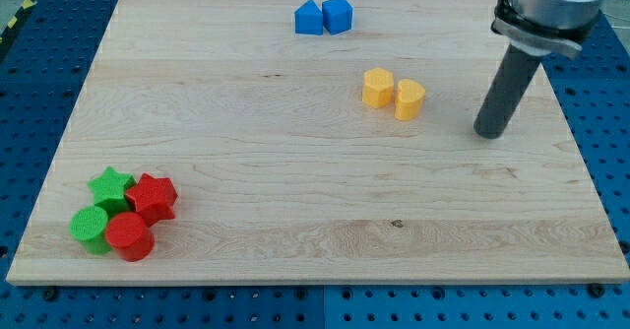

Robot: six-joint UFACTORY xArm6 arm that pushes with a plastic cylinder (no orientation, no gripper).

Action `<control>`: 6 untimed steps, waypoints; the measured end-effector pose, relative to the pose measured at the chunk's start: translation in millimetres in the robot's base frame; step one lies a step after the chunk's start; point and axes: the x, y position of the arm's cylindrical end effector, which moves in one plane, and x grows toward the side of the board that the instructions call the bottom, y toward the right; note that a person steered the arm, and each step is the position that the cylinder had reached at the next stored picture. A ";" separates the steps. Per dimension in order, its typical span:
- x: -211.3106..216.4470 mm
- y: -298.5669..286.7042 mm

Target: Move the yellow hexagon to the left of the yellow heart

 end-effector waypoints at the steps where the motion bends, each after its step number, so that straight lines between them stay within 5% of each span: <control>1: 17.9 -25.1; 3: 15.7 -56.5; 6: -47.6 -90.2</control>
